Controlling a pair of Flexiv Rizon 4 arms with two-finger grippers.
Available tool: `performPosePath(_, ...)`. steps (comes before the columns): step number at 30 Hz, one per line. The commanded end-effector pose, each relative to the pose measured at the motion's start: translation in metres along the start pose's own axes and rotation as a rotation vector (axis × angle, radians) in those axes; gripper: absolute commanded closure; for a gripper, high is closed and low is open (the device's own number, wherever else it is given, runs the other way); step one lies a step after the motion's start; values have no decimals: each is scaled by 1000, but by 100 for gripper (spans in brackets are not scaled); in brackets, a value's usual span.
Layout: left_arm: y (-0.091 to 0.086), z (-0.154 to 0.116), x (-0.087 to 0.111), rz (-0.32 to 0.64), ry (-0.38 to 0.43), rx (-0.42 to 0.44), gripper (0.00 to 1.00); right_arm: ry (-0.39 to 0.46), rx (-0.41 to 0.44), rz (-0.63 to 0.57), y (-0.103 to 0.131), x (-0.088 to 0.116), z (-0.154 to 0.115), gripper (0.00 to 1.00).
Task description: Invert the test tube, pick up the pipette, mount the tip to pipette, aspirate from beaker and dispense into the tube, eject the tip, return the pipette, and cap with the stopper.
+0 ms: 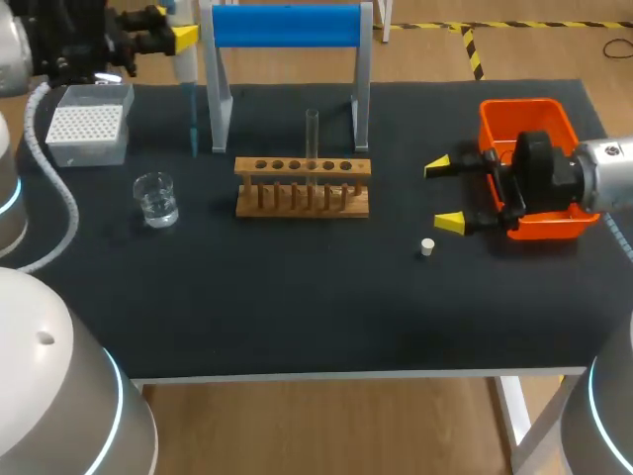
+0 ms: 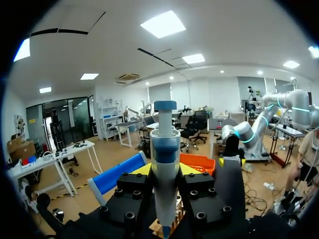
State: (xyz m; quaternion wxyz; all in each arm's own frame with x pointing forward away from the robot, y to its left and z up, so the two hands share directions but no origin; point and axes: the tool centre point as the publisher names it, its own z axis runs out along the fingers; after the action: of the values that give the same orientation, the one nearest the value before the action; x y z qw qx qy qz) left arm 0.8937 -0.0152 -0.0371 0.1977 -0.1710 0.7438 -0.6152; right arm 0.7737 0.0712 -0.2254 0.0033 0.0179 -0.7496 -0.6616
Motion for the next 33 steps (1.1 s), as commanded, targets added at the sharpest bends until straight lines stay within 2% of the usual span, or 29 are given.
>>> performPosePath(1,7,-25,-9,-4,-6,9,100,0,2,0,1,1,-1,0)
performPosePath(10,23,-45,-31,-22,-69,20,100,0,2,0,1,1,-1,0)
performPosePath(16,31,-49,-43,-25,-98,33,100,0,2,0,1,1,-1,0)
performPosePath(33,43,-51,-58,-30,-139,59,100,0,2,0,1,1,-1,0)
